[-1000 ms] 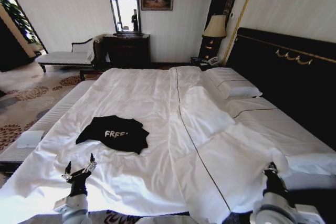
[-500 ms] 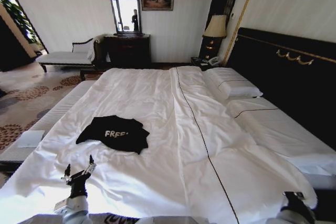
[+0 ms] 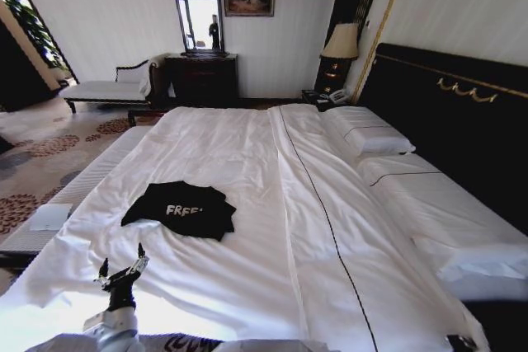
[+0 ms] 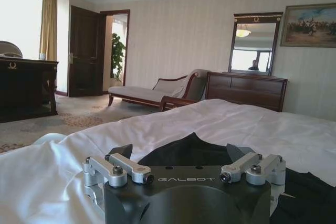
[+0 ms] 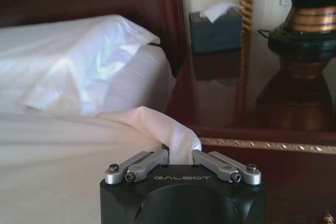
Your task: Fold the clothes on the bed.
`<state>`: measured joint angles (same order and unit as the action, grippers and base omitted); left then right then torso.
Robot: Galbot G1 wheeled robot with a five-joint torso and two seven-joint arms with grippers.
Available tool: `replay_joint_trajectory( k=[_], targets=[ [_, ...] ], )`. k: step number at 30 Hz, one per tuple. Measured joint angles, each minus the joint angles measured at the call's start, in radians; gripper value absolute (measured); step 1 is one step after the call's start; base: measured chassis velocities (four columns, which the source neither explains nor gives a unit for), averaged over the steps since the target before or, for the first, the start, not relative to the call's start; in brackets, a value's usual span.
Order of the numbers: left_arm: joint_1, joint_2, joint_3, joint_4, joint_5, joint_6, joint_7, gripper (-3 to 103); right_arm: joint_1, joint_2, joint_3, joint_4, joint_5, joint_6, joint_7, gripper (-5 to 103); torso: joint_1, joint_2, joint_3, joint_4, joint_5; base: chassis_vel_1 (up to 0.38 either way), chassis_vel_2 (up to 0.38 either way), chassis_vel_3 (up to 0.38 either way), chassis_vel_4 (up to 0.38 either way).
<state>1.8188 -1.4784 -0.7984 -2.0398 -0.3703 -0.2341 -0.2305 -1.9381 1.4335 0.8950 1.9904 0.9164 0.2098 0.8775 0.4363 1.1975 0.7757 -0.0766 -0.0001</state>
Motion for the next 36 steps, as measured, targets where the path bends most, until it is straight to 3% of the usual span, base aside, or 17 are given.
replay_joint_trajectory(
  k=[9,11,13,15,18,20,21,23,24,28,29,33,36],
  targets=[
    [0.023,-0.003,-0.005,-0.016,0.003,-0.001,-0.002,100,0.083,-0.014,-0.046,-0.164,-0.086,-0.007,-0.006,-3,0.0,0.0,0.0,-0.0009,-0.0002,0.0,0.0,0.0,0.0],
    [0.027,-0.004,-0.008,-0.016,0.007,-0.003,-0.003,100,0.092,-0.018,-0.052,-0.185,-0.118,-0.016,0.005,1,0.0,0.0,0.0,-0.0017,0.0001,0.0,0.0,0.0,0.0],
    [0.036,-0.007,-0.012,-0.019,0.015,-0.005,-0.003,100,0.087,-0.027,-0.054,-0.166,-0.17,-0.025,0.009,17,0.0,0.0,0.0,-0.0023,0.0,0.0,0.0,0.0,0.0],
    [0.039,-0.009,-0.014,-0.021,0.019,-0.007,-0.003,100,0.081,-0.03,-0.051,-0.146,-0.19,-0.029,0.009,17,0.0,0.0,0.0,-0.002,0.0001,0.0,0.0,0.0,0.0],
    [0.05,-0.014,-0.019,-0.026,0.03,-0.008,-0.003,100,0.071,-0.033,-0.026,-0.073,-0.292,-0.035,0.006,33,0.0,0.0,0.0,-0.0009,0.0001,0.0,0.0,0.0,0.0],
    [0.054,-0.016,-0.022,-0.029,0.034,-0.008,-0.003,100,0.07,-0.032,-0.014,-0.048,-0.343,-0.03,-0.005,38,0.0,0.0,0.0,-0.0009,0.0,0.0,0.0,0.0,0.0],
    [0.057,-0.017,-0.024,-0.03,0.036,-0.009,-0.003,100,0.07,-0.032,-0.005,-0.037,-0.379,-0.021,-0.02,38,0.0,0.0,0.0,-0.001,0.0,0.0,0.0,0.0,0.0],
    [0.072,-0.019,-0.033,-0.044,0.043,-0.009,-0.004,100,0.087,-0.035,0.036,-0.022,-0.559,0.035,-0.113,49,0.0,0.0,0.0,-0.0009,0.0002,0.0,0.0,0.0,0.0],
    [0.072,-0.019,-0.033,-0.044,0.043,-0.009,-0.004,100,0.087,-0.035,0.036,-0.022,-0.559,0.035,-0.113,49,0.0,0.0,0.0,-0.0009,0.0002,0.0,0.0,0.0,0.0],
    [0.104,-0.019,-0.053,-0.078,0.056,-0.008,-0.004,100,0.134,-0.056,0.109,0.009,-0.729,0.069,-0.205,65,0.0,0.0,0.0,-0.0003,0.0006,0.0,0.0,0.0,0.0],
    [0.104,-0.019,-0.053,-0.078,0.056,-0.008,-0.004,100,0.134,-0.056,0.109,0.009,-0.729,0.069,-0.205,65,0.0,0.0,0.0,-0.0003,0.0006,0.0,0.0,0.0,0.0],
    [0.131,-0.02,-0.074,-0.117,0.069,0.002,-0.004,100,0.142,-0.055,0.17,0.09,-0.791,0.037,-0.193,87,0.0,0.0,0.0,-0.0001,0.0002,0.0,0.0,0.0,0.0],
    [0.135,-0.024,-0.077,-0.13,0.079,0.007,-0.004,100,0.113,-0.041,0.165,0.141,-0.782,0.021,-0.173,92,0.0,0.0,0.0,-0.0004,-0.0001,0.0,0.0,0.0,0.0]
  ],
)
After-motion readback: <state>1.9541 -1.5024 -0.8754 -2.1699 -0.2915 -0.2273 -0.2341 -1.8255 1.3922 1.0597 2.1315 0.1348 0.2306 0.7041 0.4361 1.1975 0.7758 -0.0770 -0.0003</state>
